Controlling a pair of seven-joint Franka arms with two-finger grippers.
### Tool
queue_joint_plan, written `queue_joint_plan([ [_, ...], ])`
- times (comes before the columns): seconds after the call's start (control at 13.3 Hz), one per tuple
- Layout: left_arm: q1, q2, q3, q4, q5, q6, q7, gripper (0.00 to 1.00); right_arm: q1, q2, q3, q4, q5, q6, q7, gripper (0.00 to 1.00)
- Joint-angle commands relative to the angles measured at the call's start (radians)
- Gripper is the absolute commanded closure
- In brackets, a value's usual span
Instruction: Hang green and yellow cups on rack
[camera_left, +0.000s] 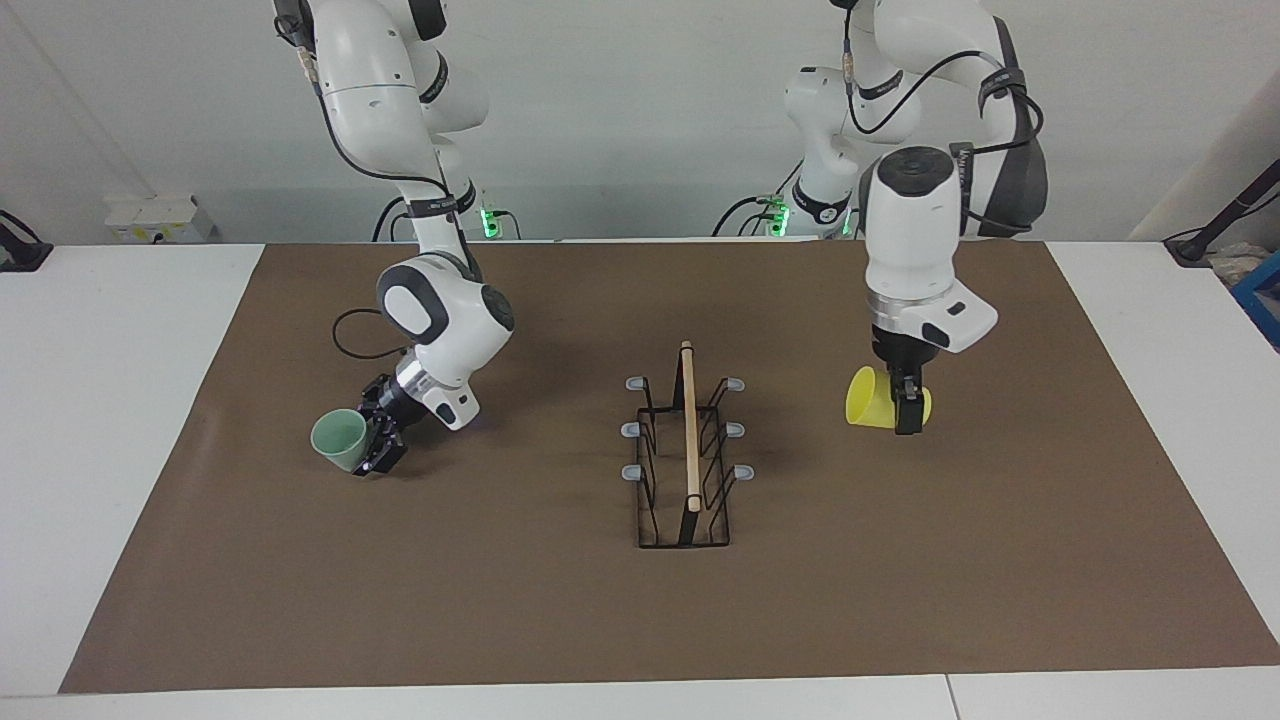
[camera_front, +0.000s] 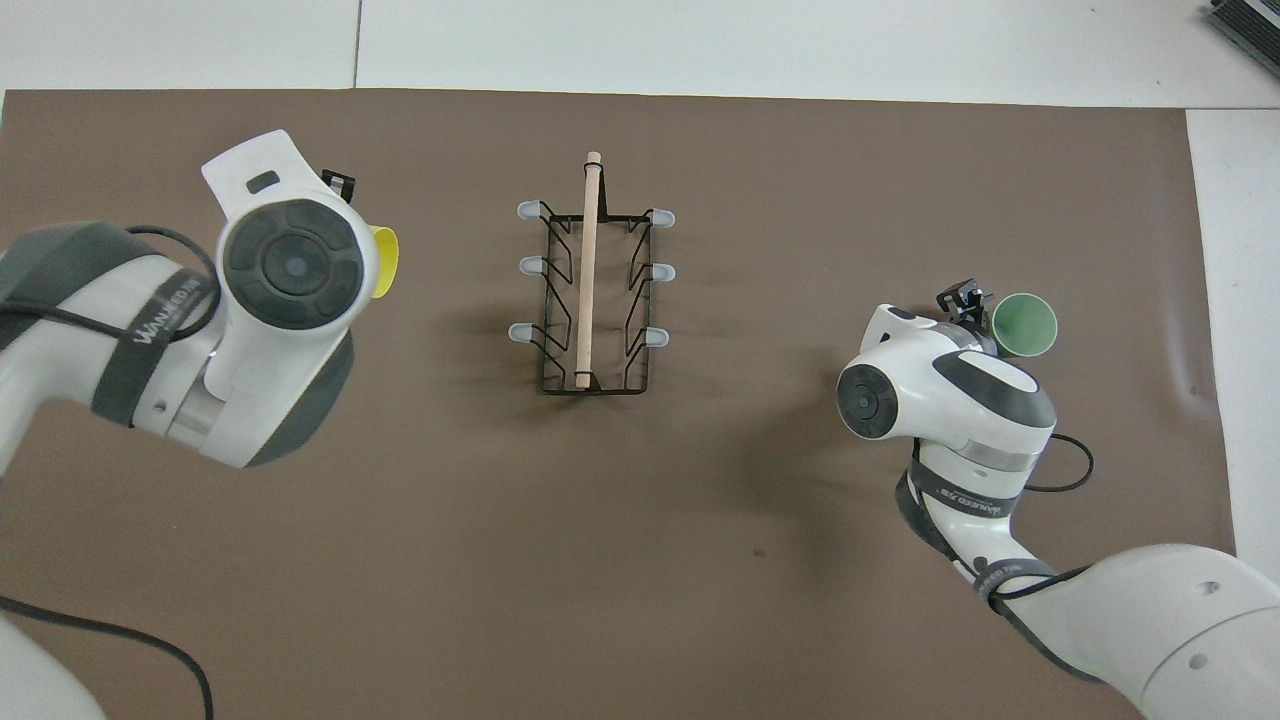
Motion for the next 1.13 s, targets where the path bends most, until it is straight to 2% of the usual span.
queue_joint_plan([
  [0.0, -0.098, -0.087, 0.017, -0.102, 0.183, -0.054, -0.057, 1.00, -0.025, -0.016, 0.007, -0.033, -0.046, 0.025, 0.025, 0.00],
  [0.23, -0.189, -0.090, 0.016, -0.114, 0.338, -0.111, -0.127, 1.00, -0.064, -0.013, 0.007, -0.034, -0.066, 0.051, 0.025, 0.00],
  [0.3, -0.218, -0.084, 0.016, -0.120, 0.389, -0.131, -0.155, 1.00, -0.064, -0.013, 0.007, -0.034, -0.069, 0.059, 0.023, 0.19],
  [0.45, -0.257, -0.068, 0.016, -0.120, 0.424, -0.144, -0.157, 1.00, -0.064, -0.013, 0.007, -0.034, -0.074, 0.060, 0.023, 0.76],
  [0.53, -0.274, -0.034, 0.016, -0.120, 0.473, -0.147, -0.160, 1.00, -0.061, -0.013, 0.007, -0.034, -0.074, 0.059, 0.023, 1.00],
  [0.9, -0.350, 0.084, 0.016, -0.104, 0.590, -0.179, -0.206, 1.00, -0.048, -0.014, 0.009, -0.024, -0.074, 0.031, 0.017, 1.00],
  [1.05, -0.357, 0.092, 0.016, -0.084, 0.595, -0.185, -0.226, 1.00, -0.036, -0.023, 0.009, -0.010, -0.058, 0.010, 0.010, 1.00],
])
